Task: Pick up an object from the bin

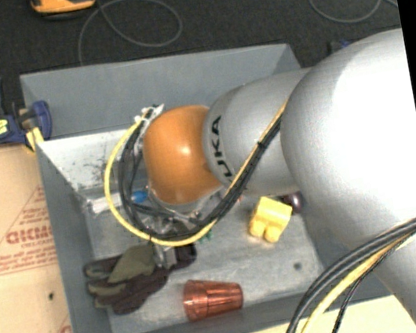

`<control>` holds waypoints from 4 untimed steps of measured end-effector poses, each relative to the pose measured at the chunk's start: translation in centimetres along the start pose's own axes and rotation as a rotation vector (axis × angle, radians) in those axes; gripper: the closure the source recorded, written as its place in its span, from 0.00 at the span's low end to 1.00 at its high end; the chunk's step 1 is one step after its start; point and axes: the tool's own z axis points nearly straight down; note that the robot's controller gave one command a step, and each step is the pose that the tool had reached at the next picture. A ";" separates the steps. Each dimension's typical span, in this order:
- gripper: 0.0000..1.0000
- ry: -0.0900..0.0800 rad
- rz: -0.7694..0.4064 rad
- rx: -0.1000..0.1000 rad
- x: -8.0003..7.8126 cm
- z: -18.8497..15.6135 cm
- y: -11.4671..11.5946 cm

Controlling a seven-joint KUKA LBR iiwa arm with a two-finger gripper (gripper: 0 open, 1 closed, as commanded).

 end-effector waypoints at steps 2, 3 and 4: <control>1.00 -0.002 0.001 0.000 0.0 -0.6 0.0; 1.00 0.001 0.001 0.000 0.1 -1.3 -0.1; 1.00 -0.003 0.002 0.001 0.0 -2.4 -0.1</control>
Offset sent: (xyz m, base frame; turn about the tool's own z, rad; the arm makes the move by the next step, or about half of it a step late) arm -0.0002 0.0000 0.0163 0.0000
